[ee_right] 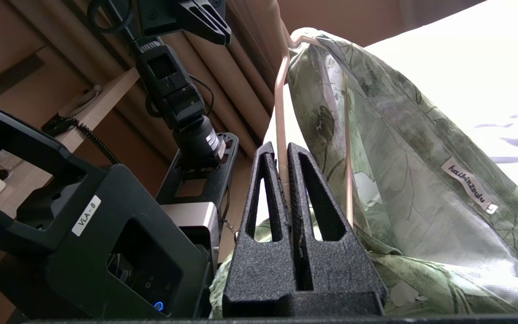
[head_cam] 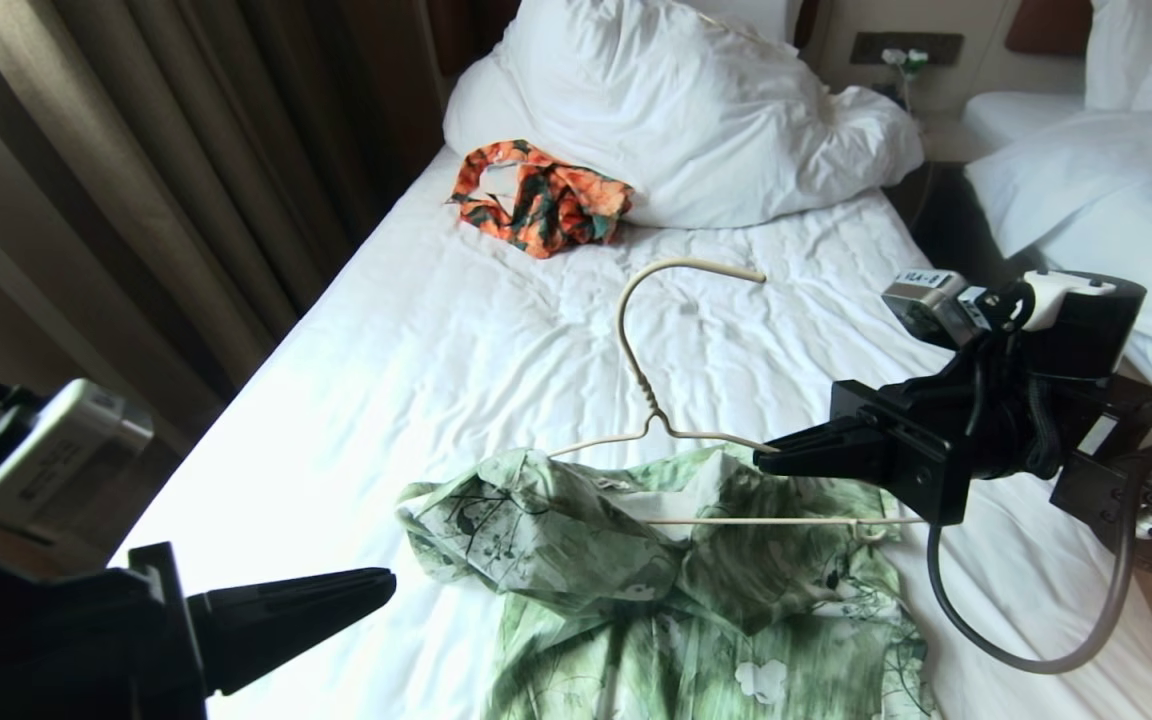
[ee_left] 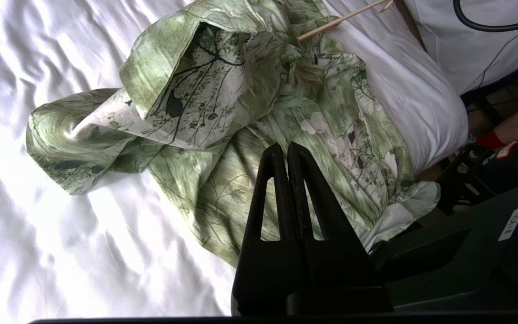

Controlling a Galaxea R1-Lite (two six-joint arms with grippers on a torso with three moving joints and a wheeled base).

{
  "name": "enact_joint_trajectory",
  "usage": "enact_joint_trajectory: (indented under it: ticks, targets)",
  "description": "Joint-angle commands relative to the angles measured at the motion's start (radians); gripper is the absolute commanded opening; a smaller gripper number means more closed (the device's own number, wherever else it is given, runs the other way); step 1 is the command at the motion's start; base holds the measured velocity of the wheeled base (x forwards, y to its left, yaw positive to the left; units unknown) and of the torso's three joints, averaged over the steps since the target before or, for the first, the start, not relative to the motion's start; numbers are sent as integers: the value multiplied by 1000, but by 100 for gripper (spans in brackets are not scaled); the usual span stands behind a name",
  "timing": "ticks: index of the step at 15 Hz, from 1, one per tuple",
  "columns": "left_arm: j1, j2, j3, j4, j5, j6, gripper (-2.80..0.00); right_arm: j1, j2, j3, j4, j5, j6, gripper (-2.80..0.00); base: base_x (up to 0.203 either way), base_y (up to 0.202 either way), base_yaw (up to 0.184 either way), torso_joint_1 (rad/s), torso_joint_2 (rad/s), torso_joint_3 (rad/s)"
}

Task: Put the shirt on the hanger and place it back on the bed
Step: Hook the other side of the shirt onto the hanger

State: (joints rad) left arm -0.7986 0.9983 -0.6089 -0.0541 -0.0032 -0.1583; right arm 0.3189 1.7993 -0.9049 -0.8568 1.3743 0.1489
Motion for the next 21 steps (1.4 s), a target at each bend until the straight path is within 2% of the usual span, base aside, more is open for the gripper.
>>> enact_joint_trajectory:
  ticks: [1, 3, 5, 7, 8, 12, 14, 21]
  targets:
    - [6, 95, 6, -43, -4, 34, 0, 8, -1, -4, -5, 8, 1, -280, 0, 0, 0, 0, 0, 0]
    - [37, 168, 27, -166, -6, 136, 0, 14, -8, -8, -4, 8, 7, -280, 0, 0, 0, 0, 0, 0]
    - [111, 228, 35, -215, -23, 232, 0, 15, -16, -13, -7, 8, 37, -280, 0, 0, 0, 0, 0, 0]
    - [197, 246, 35, -259, -119, 342, 0, 14, -20, -14, -7, 8, 38, -280, 0, 0, 0, 0, 0, 0]
    - [214, 228, 34, -269, -130, 363, 0, 14, -20, -14, -7, 8, 38, -280, 0, 0, 0, 0, 0, 0]
    - [224, 238, 5, -277, -140, 379, 0, 12, -28, -13, -7, 8, 38, -280, 0, 0, 0, 0, 0, 0]
    - [218, 269, -6, -328, -142, 379, 0, 12, -28, -14, -6, 8, 40, -280, 0, 0, 0, 0, 0, 0]
    - [136, 398, -6, -437, -146, 375, 0, 11, -28, -26, -5, 8, 41, -280, 0, 0, 0, 0, 0, 0]
